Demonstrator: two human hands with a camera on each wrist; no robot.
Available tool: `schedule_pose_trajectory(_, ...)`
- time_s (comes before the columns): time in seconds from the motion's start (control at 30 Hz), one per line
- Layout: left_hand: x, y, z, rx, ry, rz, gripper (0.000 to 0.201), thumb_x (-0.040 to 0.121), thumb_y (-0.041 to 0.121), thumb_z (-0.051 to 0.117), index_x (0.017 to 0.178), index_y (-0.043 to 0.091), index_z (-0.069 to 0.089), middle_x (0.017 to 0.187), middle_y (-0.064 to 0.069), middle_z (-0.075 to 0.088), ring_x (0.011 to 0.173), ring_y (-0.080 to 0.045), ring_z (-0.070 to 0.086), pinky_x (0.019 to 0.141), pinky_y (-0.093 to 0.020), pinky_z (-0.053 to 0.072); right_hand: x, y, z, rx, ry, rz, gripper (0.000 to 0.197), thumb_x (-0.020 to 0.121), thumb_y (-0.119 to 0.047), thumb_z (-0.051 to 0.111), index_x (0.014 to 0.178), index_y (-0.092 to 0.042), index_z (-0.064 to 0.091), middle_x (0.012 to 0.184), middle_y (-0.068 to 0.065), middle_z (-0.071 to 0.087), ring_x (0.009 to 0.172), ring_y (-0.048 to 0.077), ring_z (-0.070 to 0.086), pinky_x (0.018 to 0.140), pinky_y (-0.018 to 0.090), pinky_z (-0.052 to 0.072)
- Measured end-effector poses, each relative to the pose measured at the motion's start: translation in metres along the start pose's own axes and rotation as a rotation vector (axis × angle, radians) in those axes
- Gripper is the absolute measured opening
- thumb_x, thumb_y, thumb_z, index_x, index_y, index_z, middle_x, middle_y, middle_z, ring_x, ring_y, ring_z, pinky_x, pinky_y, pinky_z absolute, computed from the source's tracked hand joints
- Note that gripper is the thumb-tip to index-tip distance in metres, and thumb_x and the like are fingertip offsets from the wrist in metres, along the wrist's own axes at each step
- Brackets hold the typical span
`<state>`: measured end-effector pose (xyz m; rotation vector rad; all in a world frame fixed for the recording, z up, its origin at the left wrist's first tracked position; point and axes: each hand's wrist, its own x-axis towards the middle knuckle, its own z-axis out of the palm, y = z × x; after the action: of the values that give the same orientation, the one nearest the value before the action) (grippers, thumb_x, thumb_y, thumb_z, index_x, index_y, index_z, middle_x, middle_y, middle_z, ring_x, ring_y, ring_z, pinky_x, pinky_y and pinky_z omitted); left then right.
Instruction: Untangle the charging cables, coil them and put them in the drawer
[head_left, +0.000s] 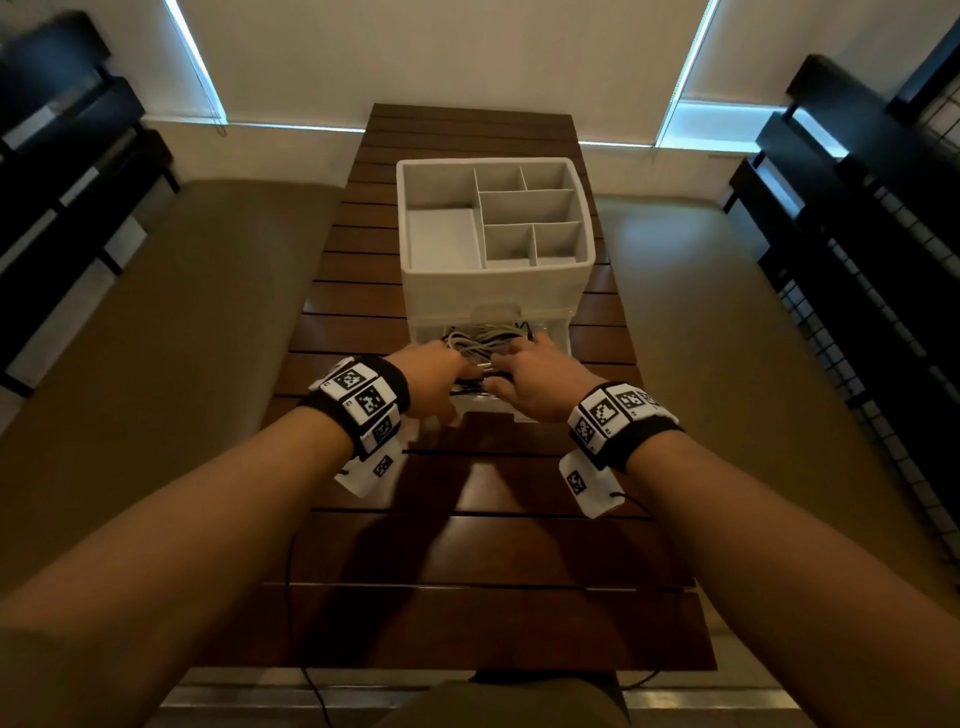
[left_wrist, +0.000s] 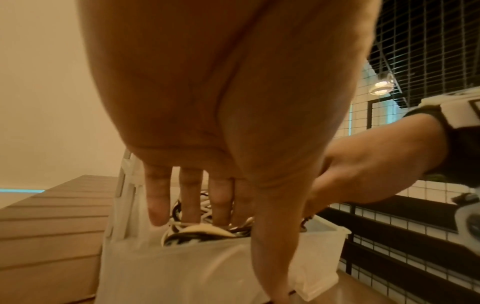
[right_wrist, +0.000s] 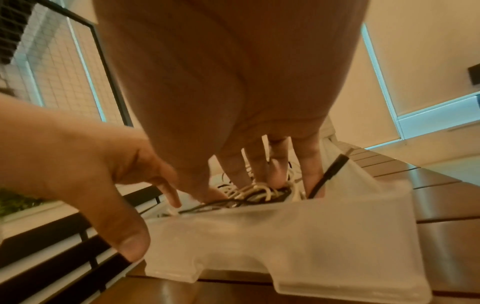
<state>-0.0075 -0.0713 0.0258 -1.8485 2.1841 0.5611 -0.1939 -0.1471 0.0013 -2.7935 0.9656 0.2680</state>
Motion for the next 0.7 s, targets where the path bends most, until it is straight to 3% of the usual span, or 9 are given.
schedule_pose_trajectory(0.07, -0.005, -0.006, 0.005, -0.108, 0.134, -0.024, 0.065, 0.079, 0.041, 0.086, 0.139, 0.036, 0.063, 0.129, -0.004, 0.066, 0.118, -0.028, 0.058, 0.098, -0.047, 0.053, -0.005, 0.003, -0.007, 0.079, -0.014, -0.007, 0.065, 0.093, -0.071, 0.052, 0.140, -0.027, 0.061, 0.139, 0.008, 0.055, 0.129, 0.034, 0.046, 0.107, 0.049, 0.043)
schedule_pose_trajectory(0.13, -0.015, -0.012, 0.012, -0.267, 0.348, -0.099, 0.054, 0.074, 0.047, 0.089, 0.121, 0.031, 0.067, 0.125, -0.001, 0.061, 0.118, -0.024, 0.053, 0.098, -0.045, 0.049, -0.015, 0.011, -0.010, 0.202, 0.091, -0.022, 0.067, 0.088, -0.070, 0.064, 0.138, -0.027, 0.063, 0.133, 0.004, 0.056, 0.123, 0.025, 0.050, 0.102, 0.044, 0.048)
schedule_pose_trajectory(0.2, -0.025, -0.018, 0.016, -0.537, 0.634, -0.234, 0.055, 0.071, 0.051, 0.091, 0.108, 0.024, 0.060, 0.116, 0.001, 0.054, 0.106, -0.019, 0.052, 0.089, -0.039, 0.050, -0.026, 0.022, -0.008, 0.358, 0.373, 0.092, 0.048, 0.089, -0.061, 0.068, 0.118, -0.024, 0.066, 0.119, -0.001, 0.057, 0.108, 0.018, 0.056, 0.092, 0.041, 0.053)
schedule_pose_trajectory(0.27, -0.029, -0.024, 0.013, -0.780, 0.854, -0.406, 0.058, 0.079, 0.050, 0.086, 0.117, 0.018, 0.055, 0.121, -0.003, 0.053, 0.107, -0.019, 0.054, 0.093, -0.039, 0.052, -0.027, 0.038, -0.008, 0.560, 0.601, 0.332, 0.037, 0.091, -0.049, 0.071, 0.110, -0.020, 0.058, 0.114, 0.000, 0.055, 0.100, 0.017, 0.057, 0.091, 0.044, 0.056)
schedule_pose_trajectory(0.37, -0.020, -0.040, 0.007, -0.956, 0.772, -0.400, 0.092, 0.086, 0.050, 0.081, 0.156, 0.015, 0.032, 0.158, -0.009, 0.039, 0.141, -0.022, 0.044, 0.117, -0.037, 0.038, -0.019, 0.062, -0.010, 0.841, 0.520, 0.467, 0.083, 0.087, -0.049, 0.078, 0.149, -0.013, 0.038, 0.152, 0.010, 0.042, 0.134, 0.025, 0.049, 0.115, 0.046, 0.044)
schedule_pose_trajectory(0.47, -0.010, -0.051, 0.002, -1.048, 0.587, -0.208, 0.116, 0.079, 0.052, 0.086, 0.165, 0.025, 0.015, 0.164, -0.002, 0.037, 0.147, -0.019, 0.042, 0.122, -0.045, 0.037, -0.010, 0.067, -0.012, 1.065, 0.315, 0.353, 0.118, 0.081, -0.044, 0.087, 0.165, -0.020, 0.008, 0.163, -0.002, 0.030, 0.144, 0.017, 0.035, 0.118, 0.038, 0.034)
schedule_pose_trajectory(0.53, -0.006, -0.053, 0.000, -1.059, 0.526, -0.111, 0.111, 0.080, 0.038, 0.090, 0.164, 0.028, 0.018, 0.158, 0.001, 0.044, 0.142, -0.017, 0.047, 0.117, -0.040, 0.045, -0.005, 0.069, -0.005, 1.013, 0.227, 0.348, 0.110, 0.082, -0.029, 0.088, 0.163, -0.015, 0.014, 0.150, -0.005, 0.040, 0.134, 0.012, 0.040, 0.108, 0.030, 0.036)
schedule_pose_trajectory(0.63, -0.004, -0.057, 0.001, -1.022, 0.490, -0.009, 0.131, 0.070, 0.019, 0.097, 0.165, 0.031, 0.009, 0.158, 0.006, 0.041, 0.145, -0.012, 0.042, 0.110, -0.020, 0.046, 0.003, 0.077, 0.004, 0.914, 0.282, 0.388, 0.085, 0.086, -0.015, 0.082, 0.155, -0.014, 0.034, 0.148, 0.006, 0.052, 0.135, 0.024, 0.051, 0.103, 0.032, 0.042)
schedule_pose_trajectory(0.7, -0.004, -0.064, 0.006, -0.993, 0.430, 0.033, 0.155, 0.057, 0.027, 0.104, 0.165, 0.037, -0.006, 0.165, 0.007, 0.032, 0.150, -0.009, 0.035, 0.116, -0.027, 0.042, 0.006, 0.077, 0.003, 0.901, 0.302, 0.414, 0.076, 0.087, -0.013, 0.079, 0.151, -0.016, 0.039, 0.143, 0.004, 0.055, 0.128, 0.023, 0.055, 0.102, 0.037, 0.047)
